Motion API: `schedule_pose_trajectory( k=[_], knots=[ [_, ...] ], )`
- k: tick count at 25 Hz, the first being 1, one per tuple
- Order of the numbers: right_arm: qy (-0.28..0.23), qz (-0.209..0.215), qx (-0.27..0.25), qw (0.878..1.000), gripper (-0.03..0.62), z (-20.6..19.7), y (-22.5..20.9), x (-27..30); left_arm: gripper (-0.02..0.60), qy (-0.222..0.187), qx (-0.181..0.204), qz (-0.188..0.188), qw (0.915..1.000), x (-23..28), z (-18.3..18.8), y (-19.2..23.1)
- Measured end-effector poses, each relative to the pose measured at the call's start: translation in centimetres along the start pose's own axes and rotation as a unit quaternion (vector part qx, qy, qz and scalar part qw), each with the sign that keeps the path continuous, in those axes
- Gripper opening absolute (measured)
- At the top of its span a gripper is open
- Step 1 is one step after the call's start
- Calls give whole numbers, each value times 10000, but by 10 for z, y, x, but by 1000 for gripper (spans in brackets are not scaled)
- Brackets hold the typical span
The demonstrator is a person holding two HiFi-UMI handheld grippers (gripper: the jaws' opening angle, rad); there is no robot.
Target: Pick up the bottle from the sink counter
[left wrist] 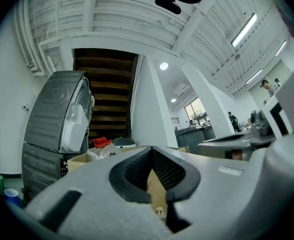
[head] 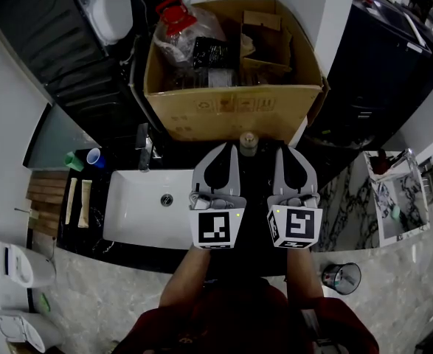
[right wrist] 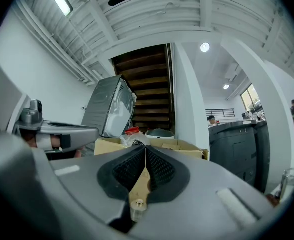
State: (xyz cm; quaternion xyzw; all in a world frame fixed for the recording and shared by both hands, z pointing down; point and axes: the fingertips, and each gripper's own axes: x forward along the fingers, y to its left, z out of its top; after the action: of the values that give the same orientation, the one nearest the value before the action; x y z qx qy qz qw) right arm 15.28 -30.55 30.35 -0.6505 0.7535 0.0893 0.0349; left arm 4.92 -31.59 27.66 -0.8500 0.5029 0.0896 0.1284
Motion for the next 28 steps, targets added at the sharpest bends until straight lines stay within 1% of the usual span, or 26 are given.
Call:
schedule_pose_trajectory(
  k=[7,11,15,17,20,25,28],
  knots=[
    [121,-18,-43,9999,8,-10,13,4,3,76,21,-27,10000,-4,-10,11],
    [217,-43,-84,9997,8,-16,26,6,3,157,-65,-77,9998,-6,-20,19],
    [316,-148,-122,9993,8,-22,33,7,3,159,-82,-174,9997,-8,-27,26],
    [384,-220,-139,9989,8,-26,37,8,3,200,-17,-238,9995,-10,-31,30],
    [488,-318,-152,9982,8,-33,46,11,3,295,188,-347,9988,-11,-40,36],
    [603,-306,-82,9977,9,-44,57,21,3,371,168,-457,9981,-12,-52,40],
    [638,-285,-31,9976,9,-53,55,30,3,412,51,-432,9982,-7,-60,42]
  ],
)
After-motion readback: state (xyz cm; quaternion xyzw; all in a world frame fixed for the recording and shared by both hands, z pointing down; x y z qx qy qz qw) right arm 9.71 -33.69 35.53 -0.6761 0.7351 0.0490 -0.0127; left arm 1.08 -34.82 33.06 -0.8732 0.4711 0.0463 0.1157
